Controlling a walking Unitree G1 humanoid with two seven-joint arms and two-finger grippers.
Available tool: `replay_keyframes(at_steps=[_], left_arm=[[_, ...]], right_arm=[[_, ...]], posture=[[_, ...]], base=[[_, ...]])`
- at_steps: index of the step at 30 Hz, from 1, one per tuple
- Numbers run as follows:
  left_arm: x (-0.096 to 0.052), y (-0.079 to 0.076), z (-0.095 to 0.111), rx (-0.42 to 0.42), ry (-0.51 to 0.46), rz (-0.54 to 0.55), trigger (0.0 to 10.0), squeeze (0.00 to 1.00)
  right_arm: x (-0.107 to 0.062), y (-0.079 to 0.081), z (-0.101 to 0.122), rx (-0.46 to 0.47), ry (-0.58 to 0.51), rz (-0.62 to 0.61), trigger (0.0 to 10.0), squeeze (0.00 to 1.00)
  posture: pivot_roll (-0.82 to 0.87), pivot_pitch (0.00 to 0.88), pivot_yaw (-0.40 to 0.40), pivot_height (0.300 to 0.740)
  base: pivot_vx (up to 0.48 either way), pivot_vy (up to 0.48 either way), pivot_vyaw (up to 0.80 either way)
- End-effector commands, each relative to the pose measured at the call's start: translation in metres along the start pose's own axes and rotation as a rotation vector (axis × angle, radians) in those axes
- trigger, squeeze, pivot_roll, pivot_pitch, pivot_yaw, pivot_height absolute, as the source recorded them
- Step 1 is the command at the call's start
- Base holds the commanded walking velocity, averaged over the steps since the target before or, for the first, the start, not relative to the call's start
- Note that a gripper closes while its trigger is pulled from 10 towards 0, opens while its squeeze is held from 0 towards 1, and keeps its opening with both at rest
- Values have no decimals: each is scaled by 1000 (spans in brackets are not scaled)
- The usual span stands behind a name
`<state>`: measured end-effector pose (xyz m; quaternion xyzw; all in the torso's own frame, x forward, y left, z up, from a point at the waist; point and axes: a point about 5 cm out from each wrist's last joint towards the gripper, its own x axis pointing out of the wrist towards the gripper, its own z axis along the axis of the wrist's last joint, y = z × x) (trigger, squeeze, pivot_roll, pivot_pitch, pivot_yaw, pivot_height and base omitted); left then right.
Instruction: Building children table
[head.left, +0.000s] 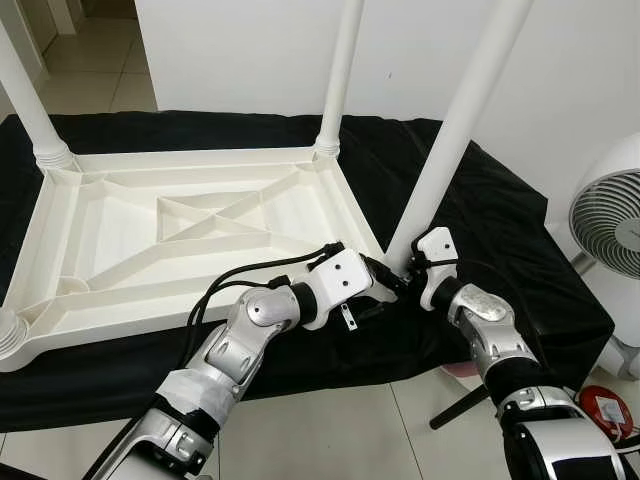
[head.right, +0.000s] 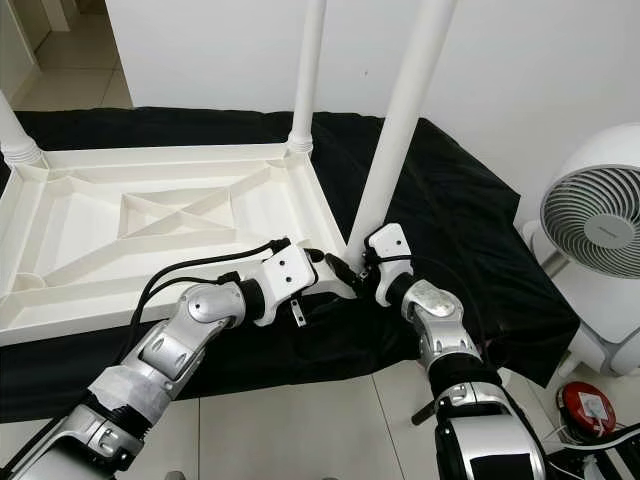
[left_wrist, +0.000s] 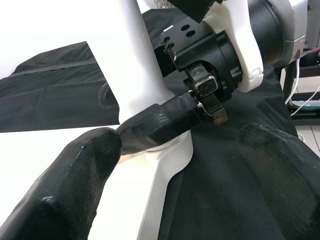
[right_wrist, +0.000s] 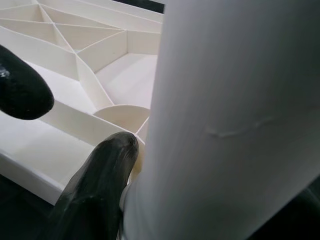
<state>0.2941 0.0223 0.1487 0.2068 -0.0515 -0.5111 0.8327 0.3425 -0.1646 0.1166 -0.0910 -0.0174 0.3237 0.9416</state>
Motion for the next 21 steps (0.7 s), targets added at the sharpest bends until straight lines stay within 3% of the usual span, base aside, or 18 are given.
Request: replay_keyframes(at_steps=[1, 6, 9, 15, 21], left_arm=[[1, -1, -1, -3, 1, 10, 10000, 0], [1, -2, -3, -11, 2, 16, 10000, 0], [-1, 0, -3, -7, 7, 27, 10000, 0], [-4, 6, -5, -3, 17, 49, 10000, 0], [-5, 7, -3, -3, 16, 52, 10000, 0]], right_arm=[[0, 3, -6, 36, 13, -41, 10000, 0], [2, 7, -4, 54, -8, -120, 10000, 0], [4, 20, -5, 83, -11, -167, 10000, 0], [8, 42, -5, 176, 10, -432, 10000, 0], [8, 49, -5, 209, 28, -529, 10000, 0]], posture=[[-71, 0, -79, 740], [-67, 0, -86, 740], [-54, 0, -93, 740], [-43, 0, -91, 740], [-37, 0, -91, 740]], base=[[0, 0, 0], [0, 0, 0], [0, 0, 0], [0, 0, 0], [0, 0, 0]])
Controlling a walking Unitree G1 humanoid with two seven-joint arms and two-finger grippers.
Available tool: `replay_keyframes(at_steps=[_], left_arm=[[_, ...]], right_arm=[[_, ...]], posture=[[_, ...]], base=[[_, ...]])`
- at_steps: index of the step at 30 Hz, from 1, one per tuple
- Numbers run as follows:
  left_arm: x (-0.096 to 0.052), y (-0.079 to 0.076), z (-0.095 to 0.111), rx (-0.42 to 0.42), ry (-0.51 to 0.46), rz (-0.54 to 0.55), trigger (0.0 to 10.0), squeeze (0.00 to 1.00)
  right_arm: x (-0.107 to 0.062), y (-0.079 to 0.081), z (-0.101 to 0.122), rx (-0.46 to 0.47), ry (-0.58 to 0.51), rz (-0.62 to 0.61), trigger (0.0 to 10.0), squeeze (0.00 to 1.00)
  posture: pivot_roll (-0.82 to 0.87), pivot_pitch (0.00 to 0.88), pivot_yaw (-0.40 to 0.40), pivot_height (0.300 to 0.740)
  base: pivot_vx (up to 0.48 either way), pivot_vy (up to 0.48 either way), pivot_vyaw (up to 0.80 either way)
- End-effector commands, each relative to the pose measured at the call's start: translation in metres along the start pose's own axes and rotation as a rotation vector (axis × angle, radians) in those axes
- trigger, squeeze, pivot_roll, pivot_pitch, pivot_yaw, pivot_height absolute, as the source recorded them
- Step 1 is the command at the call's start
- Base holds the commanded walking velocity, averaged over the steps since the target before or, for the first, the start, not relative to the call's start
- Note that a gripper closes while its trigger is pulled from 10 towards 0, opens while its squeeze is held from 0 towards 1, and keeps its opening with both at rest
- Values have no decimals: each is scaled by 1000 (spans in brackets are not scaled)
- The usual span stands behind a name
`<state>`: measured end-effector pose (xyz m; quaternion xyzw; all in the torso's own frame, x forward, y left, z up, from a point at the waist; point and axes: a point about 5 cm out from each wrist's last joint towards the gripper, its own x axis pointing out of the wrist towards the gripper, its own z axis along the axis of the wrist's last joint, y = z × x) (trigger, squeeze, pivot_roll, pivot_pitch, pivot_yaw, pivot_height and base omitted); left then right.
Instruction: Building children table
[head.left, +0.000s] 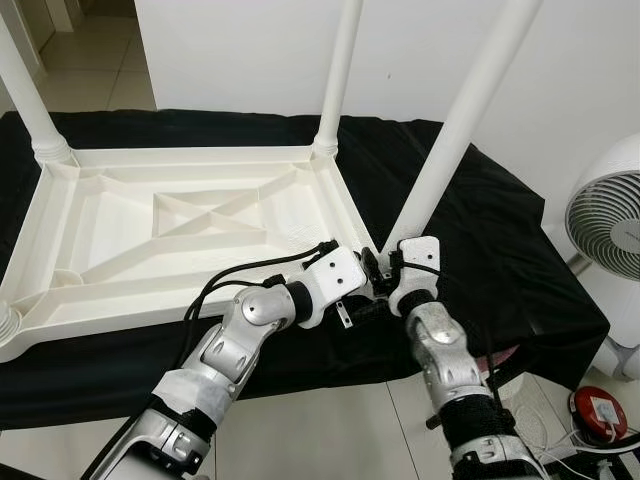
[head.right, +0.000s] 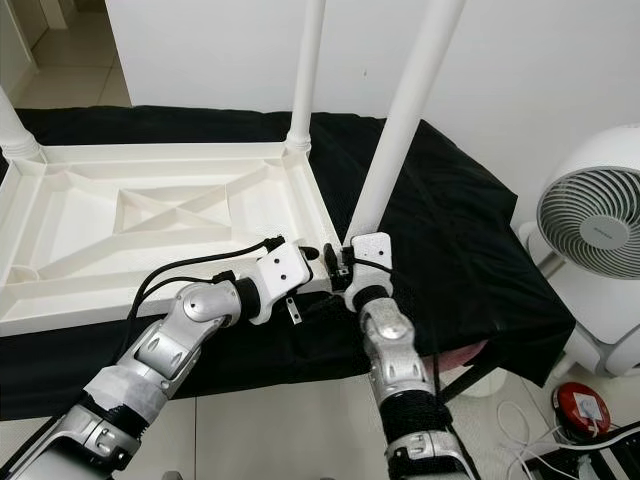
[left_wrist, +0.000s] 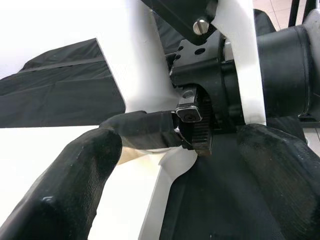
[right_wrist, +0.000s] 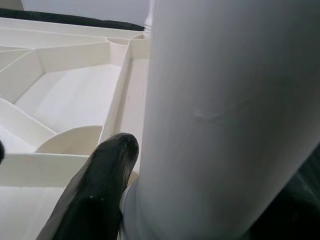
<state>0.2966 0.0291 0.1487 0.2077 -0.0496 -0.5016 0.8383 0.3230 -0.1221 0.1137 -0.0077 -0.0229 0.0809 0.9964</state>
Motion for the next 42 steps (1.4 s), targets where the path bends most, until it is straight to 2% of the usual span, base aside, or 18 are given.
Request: replay_keyframes(at_steps=[1, 2, 3, 6, 7, 8, 9, 16, 18, 21, 22, 23, 24, 29, 30, 31, 37, 42], left_arm=[[-2, 2, -2, -1, 13, 32, 10000, 0], [-2, 2, -2, -1, 13, 32, 10000, 0], [-4, 1, -4, -6, 19, 34, 10000, 0], [-6, 1, -4, -7, 20, 34, 10000, 0], [-6, 0, -4, -7, 21, 32, 10000, 0], [-6, 0, -4, -7, 21, 32, 10000, 0], [-6, 0, -4, -7, 22, 30, 10000, 0], [-6, -1, -6, -7, 26, 21, 10000, 0], [-8, -2, -8, -5, 32, 11, 10000, 0], [-10, -2, -9, -4, 36, 7, 10000, 0], [-11, -2, -9, -2, 37, 6, 10000, 0], [-11, -2, -9, -2, 37, 6, 10000, 0], [-13, 0, -10, -1, 38, 4, 10000, 0], [-19, 1, -9, -12, 32, -10, 10000, 0], [-19, 1, -9, -12, 32, -10, 10000, 0], [-23, 0, -9, -16, 34, -25, 10000, 0], [-28, 0, -13, -21, 43, -34, 10000, 0], [-31, -2, -14, -36, 45, -40, 10000, 0]], right_arm=[[-5, 3, -10, 44, 49, -76, 10000, 0], [-5, 3, -10, 44, 49, -76, 10000, 0], [-9, 8, -8, 51, 54, -156, 10000, 0], [-11, 11, -7, 51, 58, -164, 10000, 0], [-13, 14, -3, 66, 52, -150, 10000, 71], [-13, 14, -3, 66, 52, -150, 10000, 71], [-15, 12, -1, 78, 46, -144, 10000, 1000], [-17, -2, 8, 63, 0, -114, 10000, 1000], [-19, -12, 10, 37, -13, -53, 10000, 1000], [-21, -17, 10, 22, -14, -8, 10000, 1000], [-22, -21, 10, 4, -15, 46, 10000, 0], [-22, -21, 10, 4, -15, 46, 10000, 0], [-26, -27, 10, -10, -4, 160, 10000, 0], [-28, -41, 7, -75, 7, 341, 10000, 0], [-28, -41, 7, -75, 7, 341, 10000, 0], [-25, -48, 7, -102, 15, 402, 10000, 0], [-17, -54, 10, -116, 10, 466, 10000, 0], [-7, -52, 11, -129, 12, 509, 10000, 0]], posture=[[-31, 0, -87, 740], [-31, 0, -87, 740], [-31, 0, -86, 740], [-31, 0, -86, 740], [-38, 0, -82, 740], [-38, 0, -82, 740], [-43, 0, -82, 740], [-57, 0, -80, 740], [-66, 0, -81, 740], [-68, 0, -81, 740], [-70, 0, -80, 740], [-70, 0, -80, 740], [-72, 0, -77, 740], [-74, 0, -65, 740], [-74, 0, -65, 740], [-73, 0, -64, 740], [-69, 0, -60, 740], [-54, 0, -58, 740]], base=[[0, 0, 0], [0, 0, 0], [0, 0, 0], [0, 0, 0], [0, 0, 0], [0, 0, 0], [0, 0, 0], [0, 0, 0], [0, 0, 0], [0, 0, 0], [0, 0, 0], [0, 0, 0], [0, 0, 0], [0, 0, 0], [0, 0, 0], [0, 0, 0], [0, 0, 0], [0, 0, 0]])
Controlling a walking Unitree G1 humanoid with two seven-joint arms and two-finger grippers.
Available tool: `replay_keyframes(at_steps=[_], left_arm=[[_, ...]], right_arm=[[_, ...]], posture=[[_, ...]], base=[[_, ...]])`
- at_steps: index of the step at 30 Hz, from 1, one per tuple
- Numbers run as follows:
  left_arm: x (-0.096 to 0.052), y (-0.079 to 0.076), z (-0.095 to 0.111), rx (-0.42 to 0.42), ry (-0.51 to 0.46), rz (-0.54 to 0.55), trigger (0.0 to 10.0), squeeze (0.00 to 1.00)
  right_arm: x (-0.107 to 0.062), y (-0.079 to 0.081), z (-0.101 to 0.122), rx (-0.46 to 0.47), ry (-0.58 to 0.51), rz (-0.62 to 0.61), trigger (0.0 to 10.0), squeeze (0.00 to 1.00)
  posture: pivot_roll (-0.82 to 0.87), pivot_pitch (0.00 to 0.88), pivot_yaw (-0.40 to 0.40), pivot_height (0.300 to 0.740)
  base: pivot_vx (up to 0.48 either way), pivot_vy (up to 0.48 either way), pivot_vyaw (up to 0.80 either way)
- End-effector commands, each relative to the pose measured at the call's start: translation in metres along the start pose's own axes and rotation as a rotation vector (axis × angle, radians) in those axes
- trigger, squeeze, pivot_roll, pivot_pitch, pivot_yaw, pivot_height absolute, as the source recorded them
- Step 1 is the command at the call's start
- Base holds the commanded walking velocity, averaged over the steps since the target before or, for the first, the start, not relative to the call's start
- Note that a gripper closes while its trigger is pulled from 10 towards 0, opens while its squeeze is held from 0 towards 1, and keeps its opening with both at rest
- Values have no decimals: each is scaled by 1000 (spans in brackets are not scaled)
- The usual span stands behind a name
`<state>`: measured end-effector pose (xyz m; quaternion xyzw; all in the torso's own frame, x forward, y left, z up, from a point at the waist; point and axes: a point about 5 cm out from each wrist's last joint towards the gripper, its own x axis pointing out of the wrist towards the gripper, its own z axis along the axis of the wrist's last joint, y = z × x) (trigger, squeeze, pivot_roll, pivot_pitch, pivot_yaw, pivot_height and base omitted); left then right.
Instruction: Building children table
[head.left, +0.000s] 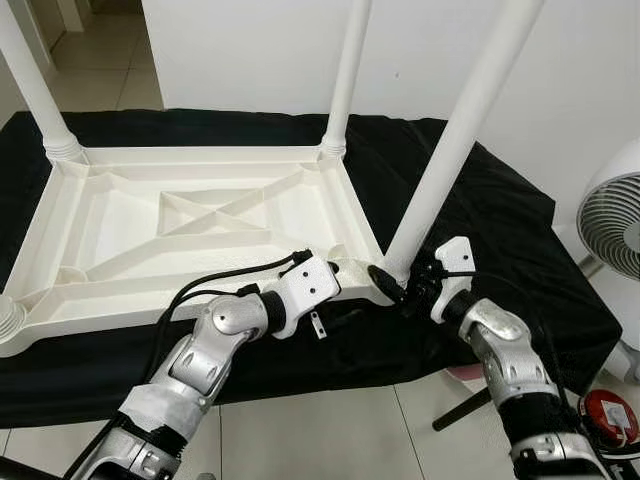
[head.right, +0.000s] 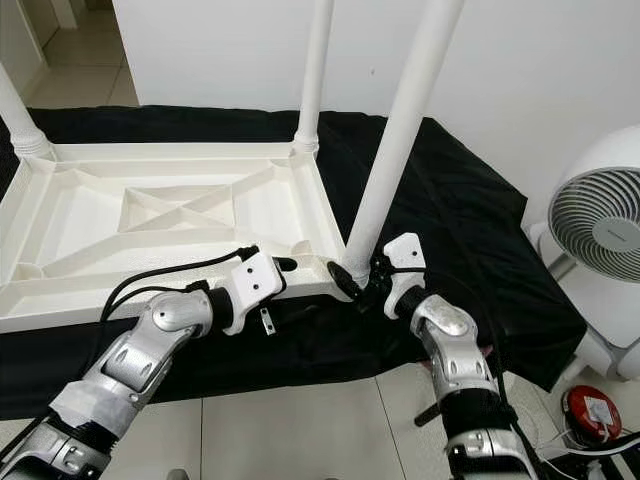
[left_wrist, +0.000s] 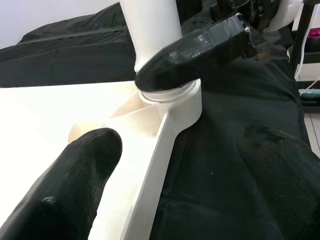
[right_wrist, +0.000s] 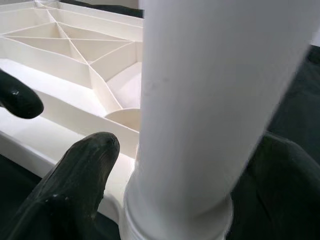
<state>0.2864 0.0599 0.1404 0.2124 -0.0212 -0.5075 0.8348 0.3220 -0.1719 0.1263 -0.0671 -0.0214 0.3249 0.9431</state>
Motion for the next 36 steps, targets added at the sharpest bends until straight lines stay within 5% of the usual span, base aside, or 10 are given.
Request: replay_keyframes(at_steps=[1, 6, 7, 11, 12, 17, 18, 26, 27, 36], left_arm=[[0, -5, 0, -20, -2, -19, 10000, 0], [-1, -7, 1, -65, -17, -31, 10000, 12], [-1, -7, 3, -74, -24, -38, 10000, 1000], [0, -7, 4, -61, -23, -45, 10000, 1000], [0, -8, 3, -50, -14, -47, 10000, 118], [1, -9, 4, -44, -16, -43, 10000, 0], [1, -11, 5, -51, -34, -51, 0, 0], [0, -17, 7, -46, -35, -95, 1255, 0], [1, -18, 6, -28, -22, -104, 10000, 0], [3, -22, 3, -10, -2, -120, 10000, 0]], right_arm=[[5, -4, 0, -23, 14, 16, 10000, 0], [18, -8, 3, -58, 11, 39, 10000, 0], [20, -8, 3, -63, 10, 42, 10000, 0], [22, -8, 3, -61, 10, 53, 10000, 0], [23, -7, 2, -57, 15, 58, 10000, 0], [23, -5, -5, -51, 35, 70, 10000, 0], [23, -3, -8, -48, 39, 76, 10000, 0], [22, -1, -14, -44, 44, 87, 10000, 0], [22, -2, -14, -41, 42, 87, 10000, 0], [22, -7, -7, -52, -7, 78, 10000, 0]], posture=[[-54, 0, -58, 740], [-48, 0, -60, 740], [-46, 0, -62, 740], [-45, 0, -63, 740], [-44, 0, -63, 740], [-46, 0, -64, 740], [-46, 0, -64, 740], [-59, 0, -52, 740], [-59, 0, -52, 740], [-67, 0, -43, 740]], base=[[0, 0, 0], [0, 0, 0], [0, 0, 0], [0, 0, 0], [0, 0, 0], [0, 0, 0], [0, 0, 0], [0, 0, 0], [0, 0, 0], [0, 0, 0]])
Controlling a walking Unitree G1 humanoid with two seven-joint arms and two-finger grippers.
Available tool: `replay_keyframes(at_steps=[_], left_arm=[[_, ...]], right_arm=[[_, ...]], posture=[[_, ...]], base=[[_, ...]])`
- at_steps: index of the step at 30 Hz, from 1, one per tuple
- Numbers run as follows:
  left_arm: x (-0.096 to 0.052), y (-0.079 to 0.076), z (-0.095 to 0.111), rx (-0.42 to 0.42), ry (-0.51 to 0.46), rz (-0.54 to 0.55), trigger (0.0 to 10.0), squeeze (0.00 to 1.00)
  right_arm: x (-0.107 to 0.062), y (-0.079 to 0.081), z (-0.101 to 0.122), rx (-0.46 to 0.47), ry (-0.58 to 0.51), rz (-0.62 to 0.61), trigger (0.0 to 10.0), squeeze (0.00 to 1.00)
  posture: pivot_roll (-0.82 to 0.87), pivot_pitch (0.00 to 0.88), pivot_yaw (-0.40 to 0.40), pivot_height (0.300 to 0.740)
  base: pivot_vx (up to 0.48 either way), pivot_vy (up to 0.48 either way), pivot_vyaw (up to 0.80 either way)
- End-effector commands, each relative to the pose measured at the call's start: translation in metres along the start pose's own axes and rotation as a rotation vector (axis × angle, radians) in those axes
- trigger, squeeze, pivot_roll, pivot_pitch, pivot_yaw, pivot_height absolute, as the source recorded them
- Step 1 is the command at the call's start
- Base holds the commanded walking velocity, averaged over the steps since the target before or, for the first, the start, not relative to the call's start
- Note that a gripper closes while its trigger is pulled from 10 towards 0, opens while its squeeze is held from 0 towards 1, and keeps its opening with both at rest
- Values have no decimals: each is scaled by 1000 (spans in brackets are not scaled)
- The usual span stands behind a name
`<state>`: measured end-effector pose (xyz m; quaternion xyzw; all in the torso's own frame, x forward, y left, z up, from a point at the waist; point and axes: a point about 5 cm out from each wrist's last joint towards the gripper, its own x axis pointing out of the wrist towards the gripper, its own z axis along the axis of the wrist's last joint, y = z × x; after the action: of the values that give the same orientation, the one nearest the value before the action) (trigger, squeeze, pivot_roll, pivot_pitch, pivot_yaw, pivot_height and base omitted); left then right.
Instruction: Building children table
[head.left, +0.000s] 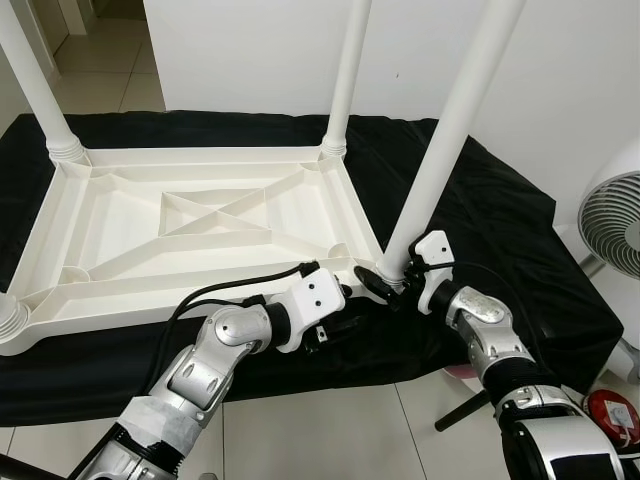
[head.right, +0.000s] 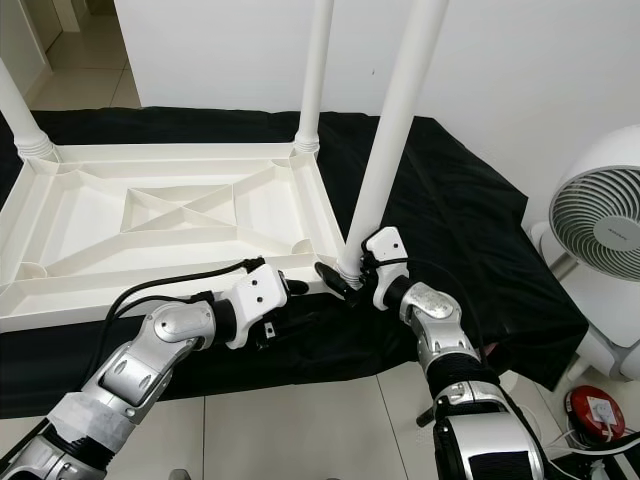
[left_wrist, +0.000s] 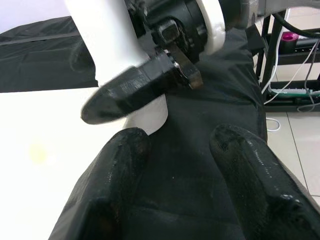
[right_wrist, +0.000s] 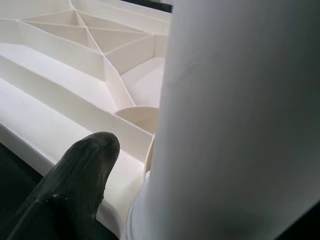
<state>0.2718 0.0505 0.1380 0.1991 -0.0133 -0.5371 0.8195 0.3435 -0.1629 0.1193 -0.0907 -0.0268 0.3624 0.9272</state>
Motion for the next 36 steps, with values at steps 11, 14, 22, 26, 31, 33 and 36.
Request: replay_keyframes(at_steps=[11, 14, 22, 26, 31, 33, 36], left_arm=[[3, -7, -3, 32, 31, -43, 10000, 0], [3, -7, -3, 30, 33, -32, 10000, 0], [3, -9, -4, 24, 33, -23, 10000, 0], [5, -10, -4, 17, 31, -19, 10000, 0], [6, -11, -4, 18, 32, -25, 10000, 0], [6, -10, -4, 20, 32, -26, 10000, 0], [7, -9, -3, 26, 31, -24, 10000, 0]], right_arm=[[0, 2, -2, 47, -23, 20, 0, 0], [-2, 10, -9, 86, -16, 18, 0, 0], [-3, 23, -18, 133, 1, -29, 10000, 0], [-2, 22, -21, 142, 53, -202, 10000, 0], [-3, 26, -17, 153, 61, -322, 10000, 0], [-4, 28, -18, 178, 80, -383, 10000, 0], [-7, 33, -20, 214, 110, -553, 10000, 0]], posture=[[-57, 0, -54, 740], [-54, 0, -59, 740], [-60, 0, -64, 740], [-64, 0, -65, 740], [-69, 0, -60, 740], [-70, 0, -59, 740], [-70, 0, -60, 740]], base=[[0, 0, 0], [0, 0, 0], [0, 0, 0], [0, 0, 0], [0, 0, 0], [0, 0, 0], [0, 0, 0]])
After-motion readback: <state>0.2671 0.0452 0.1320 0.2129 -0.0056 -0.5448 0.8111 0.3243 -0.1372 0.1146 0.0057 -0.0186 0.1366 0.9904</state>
